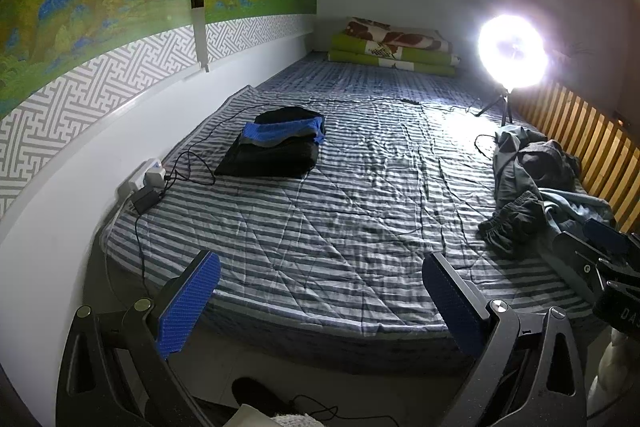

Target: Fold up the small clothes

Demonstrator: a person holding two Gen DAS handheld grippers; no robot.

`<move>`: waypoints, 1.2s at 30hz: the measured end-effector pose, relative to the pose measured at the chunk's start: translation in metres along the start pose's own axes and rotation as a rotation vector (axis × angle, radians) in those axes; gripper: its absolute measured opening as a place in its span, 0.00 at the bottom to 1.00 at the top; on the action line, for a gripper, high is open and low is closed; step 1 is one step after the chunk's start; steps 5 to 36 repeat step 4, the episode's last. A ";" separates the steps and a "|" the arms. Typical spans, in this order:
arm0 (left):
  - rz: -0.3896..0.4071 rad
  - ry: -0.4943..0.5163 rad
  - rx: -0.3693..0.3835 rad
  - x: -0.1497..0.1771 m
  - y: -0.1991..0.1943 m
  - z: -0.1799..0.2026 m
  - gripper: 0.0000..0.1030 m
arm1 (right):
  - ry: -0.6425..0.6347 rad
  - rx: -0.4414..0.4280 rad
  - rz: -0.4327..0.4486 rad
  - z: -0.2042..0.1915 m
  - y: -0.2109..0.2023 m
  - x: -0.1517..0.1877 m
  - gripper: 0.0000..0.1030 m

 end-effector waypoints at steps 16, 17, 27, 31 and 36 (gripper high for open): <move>0.012 0.016 -0.011 -0.003 0.001 -0.001 0.99 | -0.001 0.001 -0.003 -0.001 0.001 0.000 0.69; 0.012 0.016 -0.011 -0.003 0.001 -0.001 0.99 | -0.001 0.001 -0.003 -0.001 0.001 0.000 0.69; 0.012 0.016 -0.011 -0.003 0.001 -0.001 0.99 | -0.001 0.001 -0.003 -0.001 0.001 0.000 0.69; 0.012 0.016 -0.011 -0.003 0.001 -0.001 0.99 | -0.001 0.001 -0.003 -0.001 0.001 0.000 0.69; 0.012 0.016 -0.011 -0.003 0.001 -0.001 0.99 | -0.001 0.001 -0.003 -0.001 0.001 0.000 0.69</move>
Point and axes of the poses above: each gripper's, at about its wrist camera, not at the fingertips, and y roughly the way its jaws point, z to its right, x to its underside, the point moved 8 cm from there along y, roughly the way its jaws point, and after that the axes turned 13 degrees about x, right-handed, at the moved point
